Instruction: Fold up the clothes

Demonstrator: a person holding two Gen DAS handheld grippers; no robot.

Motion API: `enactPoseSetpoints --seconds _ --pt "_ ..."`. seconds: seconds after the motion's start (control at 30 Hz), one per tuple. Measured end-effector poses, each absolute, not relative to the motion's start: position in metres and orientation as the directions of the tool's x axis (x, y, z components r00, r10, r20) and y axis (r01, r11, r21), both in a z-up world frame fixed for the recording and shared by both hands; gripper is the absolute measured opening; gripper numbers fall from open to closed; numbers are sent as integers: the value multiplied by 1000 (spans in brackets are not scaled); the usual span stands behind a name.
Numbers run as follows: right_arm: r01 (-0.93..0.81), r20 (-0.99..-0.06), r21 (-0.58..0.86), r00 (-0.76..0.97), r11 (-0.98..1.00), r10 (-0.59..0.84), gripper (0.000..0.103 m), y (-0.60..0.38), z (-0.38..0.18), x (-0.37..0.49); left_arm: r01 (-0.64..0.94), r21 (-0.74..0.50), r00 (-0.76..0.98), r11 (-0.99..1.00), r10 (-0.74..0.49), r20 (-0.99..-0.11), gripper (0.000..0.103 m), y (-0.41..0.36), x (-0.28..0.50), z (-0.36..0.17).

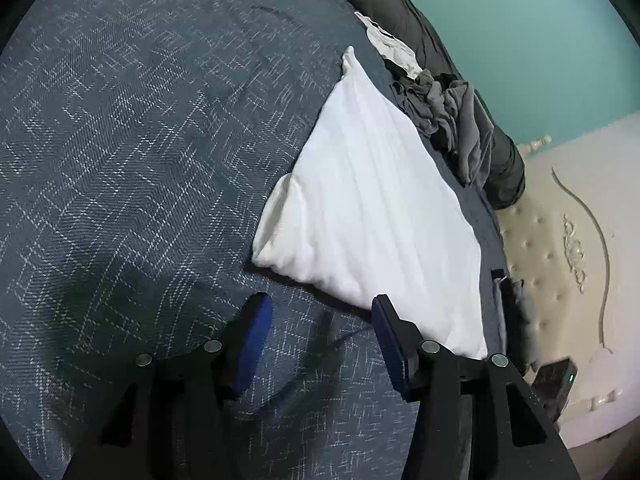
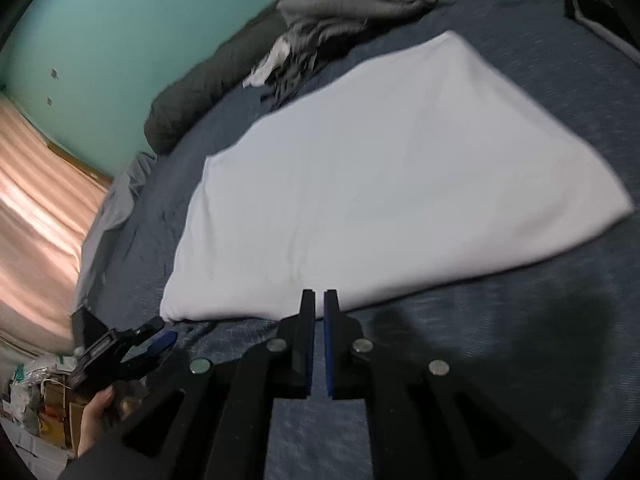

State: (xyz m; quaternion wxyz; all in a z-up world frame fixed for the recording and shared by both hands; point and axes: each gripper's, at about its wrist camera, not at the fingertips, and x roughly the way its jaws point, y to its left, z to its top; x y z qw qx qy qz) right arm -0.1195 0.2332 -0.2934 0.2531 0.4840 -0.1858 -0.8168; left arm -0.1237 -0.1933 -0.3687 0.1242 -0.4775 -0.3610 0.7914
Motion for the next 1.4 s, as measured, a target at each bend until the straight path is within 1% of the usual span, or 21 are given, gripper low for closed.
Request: enactPoseSetpoints --seconds 0.07,0.23,0.3,0.4,0.53,0.73,0.77,0.8,0.83,0.87,0.9,1.2,1.4 --pt "222 -686 556 -421 -801 -593 5 252 -294 -114 157 -690 -510 -707 540 -669 58 -192 -126 -369" --pt "162 -660 604 -447 -780 -604 5 290 -306 -105 175 -674 -510 -717 520 -686 59 -187 -130 -367" --pt "147 -652 626 -440 -766 -618 5 297 -312 -104 210 -674 -525 -708 500 -689 59 -189 -130 -367" --pt "153 -636 640 -443 -753 -632 5 304 -312 -104 255 -707 -549 -659 503 -667 59 -194 -129 -371" --pt "176 -620 638 -459 -750 -636 5 310 -309 -106 254 -704 -556 -663 496 -667 59 -194 -133 -371" --pt "142 -607 658 -481 -740 -632 5 324 -312 -106 240 -725 -576 -646 506 -642 57 -194 -145 -365" --pt "140 -607 657 -484 -740 -630 5 326 -312 -106 238 -728 -579 -644 507 -638 51 -194 -147 -364" --pt "138 -607 657 -487 -741 -628 5 328 -312 -106 236 -728 -584 -643 506 -635 39 -194 -149 -362" --pt "136 -605 658 -490 -741 -628 5 330 -312 -106 234 -726 -589 -647 500 -635 32 -195 -151 -359" --pt "135 -603 660 -492 -739 -628 5 332 -312 -106 231 -725 -593 -649 497 -634 17 -195 -152 -357" --pt "131 -603 661 -495 -739 -626 5 333 -313 -107 227 -725 -594 -651 497 -632 8 -196 -153 -356" --pt "129 -582 681 -501 -721 -640 5 338 -312 -107 148 -711 -626 -687 492 -605 5 -182 -158 -323" --pt "112 -567 702 -510 -703 -648 5 348 -312 -107 48 -686 -614 -726 521 -593 5 -137 -172 -290"
